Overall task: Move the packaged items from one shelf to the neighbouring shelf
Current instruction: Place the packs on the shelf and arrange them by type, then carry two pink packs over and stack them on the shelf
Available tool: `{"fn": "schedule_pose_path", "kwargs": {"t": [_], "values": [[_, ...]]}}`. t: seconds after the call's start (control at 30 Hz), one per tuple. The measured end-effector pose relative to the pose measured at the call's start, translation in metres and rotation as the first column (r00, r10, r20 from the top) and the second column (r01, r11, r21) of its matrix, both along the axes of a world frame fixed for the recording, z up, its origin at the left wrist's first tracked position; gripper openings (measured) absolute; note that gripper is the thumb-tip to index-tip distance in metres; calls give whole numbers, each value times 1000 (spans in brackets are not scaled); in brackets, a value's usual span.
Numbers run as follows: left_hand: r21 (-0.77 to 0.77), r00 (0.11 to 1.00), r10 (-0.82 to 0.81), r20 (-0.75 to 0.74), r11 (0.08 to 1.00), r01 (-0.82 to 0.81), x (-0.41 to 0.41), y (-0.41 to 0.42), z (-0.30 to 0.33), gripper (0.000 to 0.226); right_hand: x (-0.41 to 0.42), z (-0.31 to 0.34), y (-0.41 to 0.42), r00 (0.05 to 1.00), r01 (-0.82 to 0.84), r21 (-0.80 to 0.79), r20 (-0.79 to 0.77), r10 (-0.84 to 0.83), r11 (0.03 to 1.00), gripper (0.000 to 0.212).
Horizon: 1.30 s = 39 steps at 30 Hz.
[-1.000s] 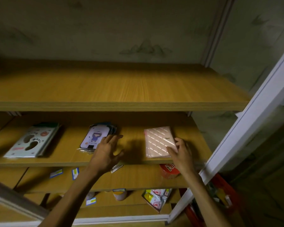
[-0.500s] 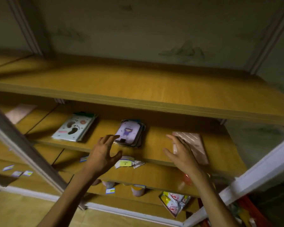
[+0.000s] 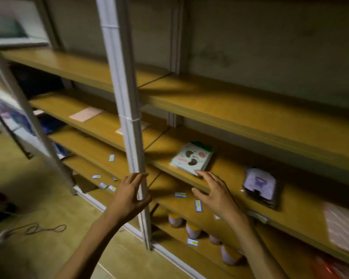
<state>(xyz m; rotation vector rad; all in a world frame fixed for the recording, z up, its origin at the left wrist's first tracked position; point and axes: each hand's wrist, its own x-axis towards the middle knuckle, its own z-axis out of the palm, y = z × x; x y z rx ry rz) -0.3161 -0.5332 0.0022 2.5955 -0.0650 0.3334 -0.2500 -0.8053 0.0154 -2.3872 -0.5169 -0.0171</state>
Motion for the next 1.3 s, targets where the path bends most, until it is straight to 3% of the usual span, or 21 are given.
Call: {"fn": "schedule_pose_path", "kwargs": {"t": [0.3,0.6,0.93,1.3], "values": [[-136,981,195,-16,971,-195,-31,166,-7,68,10,-4,201,979,-197,36,-51,198,980,54],[-144,969,245,0,959,-243,15,290,-9,66,69,-9,340,961,-265,36,-68,267,964,52],[-85,979,189,-77,977,-195,139,413,-16,67,179,-26,453,980,-147,106,-117,159,983,50],[-74,996,32,-80,997,-38,259,474,-18,68,247,-19,481,990,92,69,-109,-84,993,50]]}}
